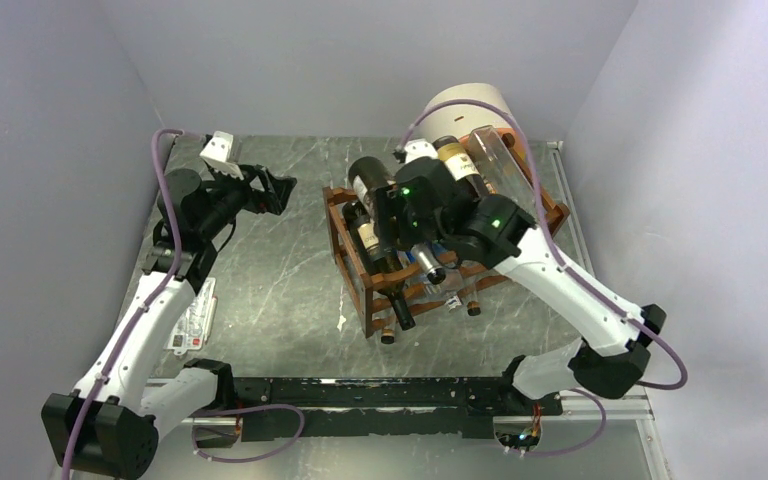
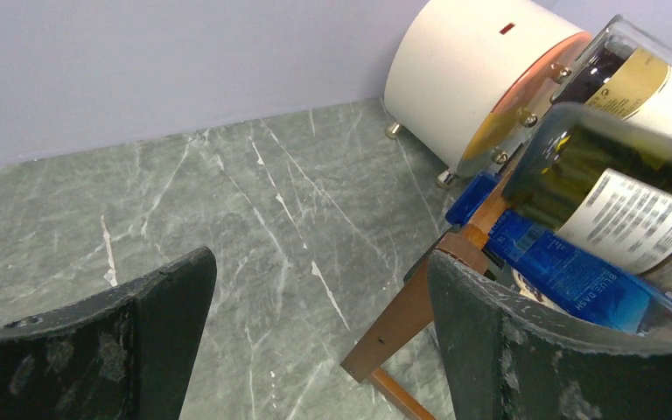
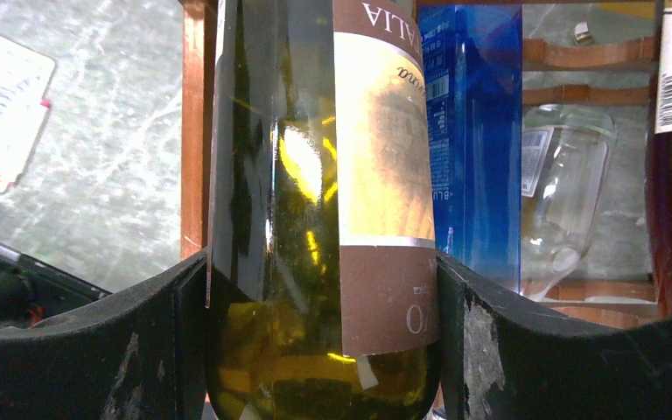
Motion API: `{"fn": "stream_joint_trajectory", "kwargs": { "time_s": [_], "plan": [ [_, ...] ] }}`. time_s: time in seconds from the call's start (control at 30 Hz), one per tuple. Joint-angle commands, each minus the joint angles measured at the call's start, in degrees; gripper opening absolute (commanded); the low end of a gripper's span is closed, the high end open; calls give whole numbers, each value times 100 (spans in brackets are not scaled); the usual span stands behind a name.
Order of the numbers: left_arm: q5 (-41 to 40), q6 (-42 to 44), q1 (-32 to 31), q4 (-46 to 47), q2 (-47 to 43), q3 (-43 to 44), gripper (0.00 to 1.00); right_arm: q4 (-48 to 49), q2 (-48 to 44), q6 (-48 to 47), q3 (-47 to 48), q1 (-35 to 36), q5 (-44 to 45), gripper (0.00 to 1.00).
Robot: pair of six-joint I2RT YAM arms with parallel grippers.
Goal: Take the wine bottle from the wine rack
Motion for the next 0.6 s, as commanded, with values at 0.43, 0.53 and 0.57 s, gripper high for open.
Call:
{"fn": "stream_joint_trajectory", "kwargs": {
  "time_s": [0.43,0.53,0.57],
  "plan": [
    [776,-53,-278,302,-65,257,93,949,-844,82,151,-2013,-3471,0],
    [692,41,-718,14,-48,586,93,782,-867,79,302,-2223,-3927,0],
    [715,88,-830,-75,-55,685,93,725,-860,70,350,-2271,-4065,0]
  ]
}}
